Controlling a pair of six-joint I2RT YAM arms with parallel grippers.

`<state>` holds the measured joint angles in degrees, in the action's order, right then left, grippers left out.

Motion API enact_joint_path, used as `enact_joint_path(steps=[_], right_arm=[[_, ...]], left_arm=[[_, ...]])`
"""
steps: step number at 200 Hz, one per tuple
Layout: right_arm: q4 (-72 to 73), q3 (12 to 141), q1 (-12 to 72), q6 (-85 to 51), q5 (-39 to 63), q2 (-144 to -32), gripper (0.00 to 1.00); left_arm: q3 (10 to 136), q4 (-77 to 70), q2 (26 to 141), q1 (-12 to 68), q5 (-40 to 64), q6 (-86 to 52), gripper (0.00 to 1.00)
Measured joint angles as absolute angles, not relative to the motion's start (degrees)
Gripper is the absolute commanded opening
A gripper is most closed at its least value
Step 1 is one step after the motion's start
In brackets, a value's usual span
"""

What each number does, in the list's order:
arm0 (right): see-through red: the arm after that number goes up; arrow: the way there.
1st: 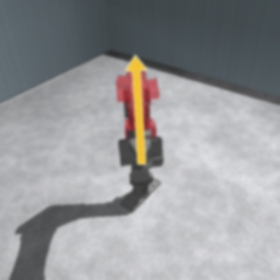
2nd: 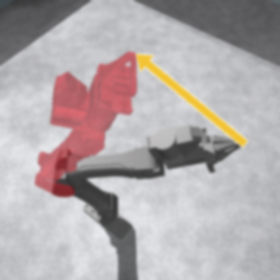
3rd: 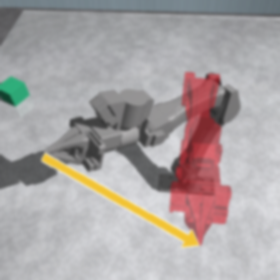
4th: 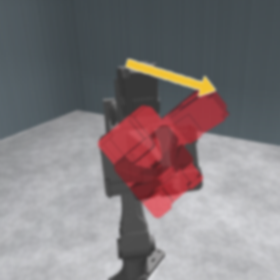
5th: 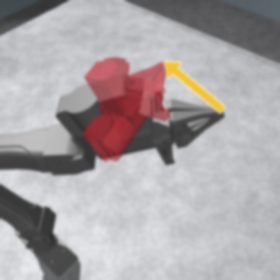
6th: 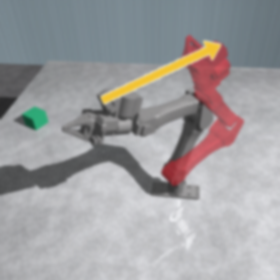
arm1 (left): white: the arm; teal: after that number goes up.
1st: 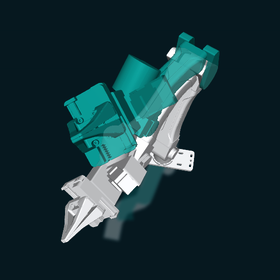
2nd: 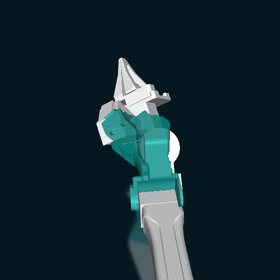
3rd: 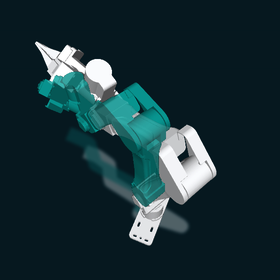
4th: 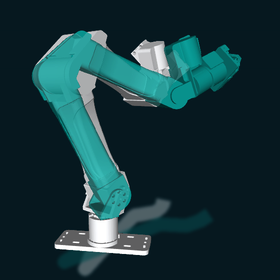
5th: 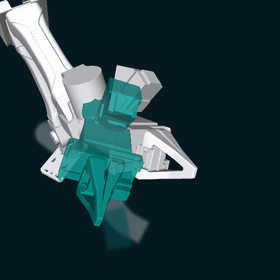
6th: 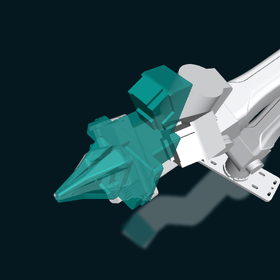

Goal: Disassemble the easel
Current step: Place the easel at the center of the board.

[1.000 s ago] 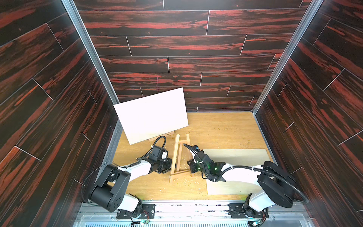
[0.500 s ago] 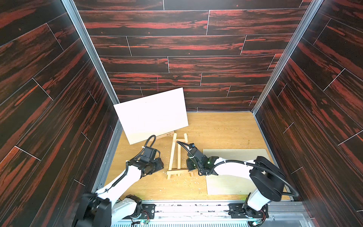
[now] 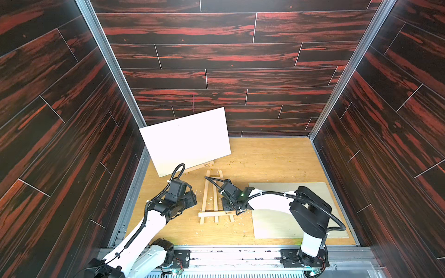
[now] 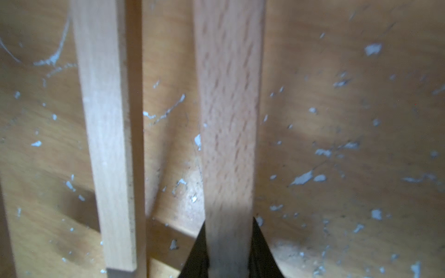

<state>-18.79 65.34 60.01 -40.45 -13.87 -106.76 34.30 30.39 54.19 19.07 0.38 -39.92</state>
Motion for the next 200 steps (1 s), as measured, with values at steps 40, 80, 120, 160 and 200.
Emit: enact_joint_path(steps=[40, 80, 120, 160, 200], right_arm=[[-22.3, 68.2, 60.4, -41.8, -12.7, -109.3, 0.18], [-25.1, 70.3, 60.5, -42.6, -12.4, -110.5, 0.22], [-26.7, 71.1, 60.5, -42.9, -11.8, -110.8, 0.29], [-27.2, 72.3, 60.5, -42.9, -11.5, -110.8, 0.39], [-27.4, 72.2, 59.9, -43.1, -11.4, -110.1, 0.54]], left_arm=[[34.3, 30.5, 53.3, 19.1, 0.4, -40.0, 0.68], [34.1, 30.5, 52.6, 19.1, 0.7, -40.2, 0.68], [33.8, 30.5, 52.4, 19.1, 1.1, -40.4, 0.69], [33.8, 30.5, 52.7, 19.1, 1.5, -40.5, 0.69], [34.1, 30.3, 55.2, 19.4, 2.8, -40.9, 0.69]])
